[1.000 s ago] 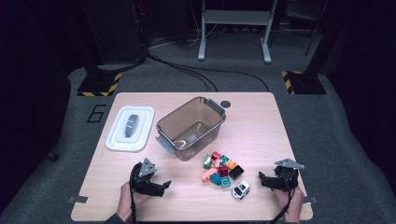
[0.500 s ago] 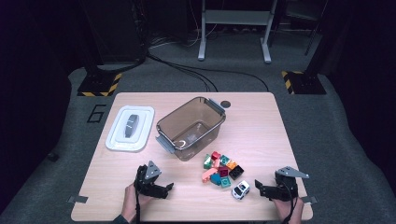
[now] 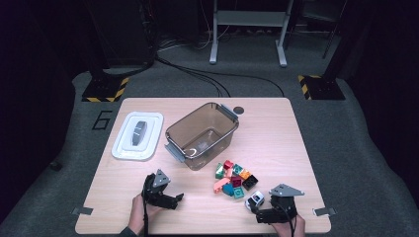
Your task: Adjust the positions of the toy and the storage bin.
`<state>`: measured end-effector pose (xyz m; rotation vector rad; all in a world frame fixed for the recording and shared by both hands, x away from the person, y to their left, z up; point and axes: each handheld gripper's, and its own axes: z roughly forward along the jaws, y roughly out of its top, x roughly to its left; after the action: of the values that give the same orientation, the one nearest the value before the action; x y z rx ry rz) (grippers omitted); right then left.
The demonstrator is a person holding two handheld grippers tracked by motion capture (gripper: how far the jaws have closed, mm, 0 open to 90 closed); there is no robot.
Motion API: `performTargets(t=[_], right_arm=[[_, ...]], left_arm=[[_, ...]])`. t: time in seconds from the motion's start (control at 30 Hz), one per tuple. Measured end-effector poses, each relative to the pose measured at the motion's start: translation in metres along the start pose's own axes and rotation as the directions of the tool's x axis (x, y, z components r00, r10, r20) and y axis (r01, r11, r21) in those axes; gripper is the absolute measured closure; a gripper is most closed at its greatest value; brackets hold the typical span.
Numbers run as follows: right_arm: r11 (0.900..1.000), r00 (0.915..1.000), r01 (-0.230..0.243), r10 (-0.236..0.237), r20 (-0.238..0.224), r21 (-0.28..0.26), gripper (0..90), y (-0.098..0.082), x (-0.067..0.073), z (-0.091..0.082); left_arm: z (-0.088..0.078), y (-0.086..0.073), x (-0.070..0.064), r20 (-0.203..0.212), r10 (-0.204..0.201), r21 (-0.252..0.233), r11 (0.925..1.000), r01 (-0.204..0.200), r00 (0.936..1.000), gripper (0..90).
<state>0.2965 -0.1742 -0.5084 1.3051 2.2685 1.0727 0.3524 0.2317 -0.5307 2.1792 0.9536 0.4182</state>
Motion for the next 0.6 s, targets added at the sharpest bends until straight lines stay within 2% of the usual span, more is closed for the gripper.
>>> performTargets(t=[0.1, 0.2, 0.23, 0.33, 0.4, 0.43, 0.53, 0.6], right_arm=[[0.999, 0.9995, 0.031, -0.031, 0.003, 0.034, 1.5, -0.002, 0.007, 0.011], [0.998, 0.9990, 0.043, -0.043, 0.007, 0.036, 3.3, -0.002, 0.008, 0.013], [0.997, 0.9972, 0.069, -0.070, 0.025, 0.041, 6.2, -0.002, 0.011, 0.015], [0.996, 0.9963, 0.077, -0.078, 0.035, 0.038, 10.2, -0.003, 0.012, 0.016], [0.996, 0.9955, 0.081, -0.083, 0.047, 0.040, 16.2, -0.003, 0.013, 0.016], [0.995, 0.9946, 0.087, -0.089, 0.053, 0.040, 23.5, -0.003, 0.013, 0.017], [0.995, 0.9936, 0.090, -0.093, 0.064, 0.043, 23.9, -0.004, 0.012, 0.018], [0.996, 0.9953, 0.077, -0.079, 0.056, 0.043, 24.1, -0.004, 0.012, 0.017]], left_arm=[[0.000, 0.000, 0.000, 0.002, 0.004, -0.003, 1.0000, -0.004, 1.0000, 2.4], [0.000, 0.000, 0.000, 0.002, 0.005, -0.003, 1.0000, -0.005, 1.0000, 2.4], [0.001, 0.000, 0.001, 0.002, 0.007, -0.004, 1.0000, -0.007, 1.0000, 2.3], [0.000, 0.000, 0.001, 0.006, 0.007, 0.000, 1.0000, -0.007, 1.0000, 2.1], [0.000, 0.000, 0.001, 0.005, 0.009, 0.000, 1.0000, -0.009, 0.9999, 2.1], [0.001, 0.000, 0.001, 0.006, 0.006, -0.001, 1.0000, -0.006, 1.0000, 2.1], [0.001, 0.000, 0.000, 0.003, 0.001, -0.009, 1.0000, -0.001, 1.0000, 2.1], [0.001, 0.000, 0.001, 0.003, 0.002, -0.009, 1.0000, -0.002, 1.0000, 2.1]])
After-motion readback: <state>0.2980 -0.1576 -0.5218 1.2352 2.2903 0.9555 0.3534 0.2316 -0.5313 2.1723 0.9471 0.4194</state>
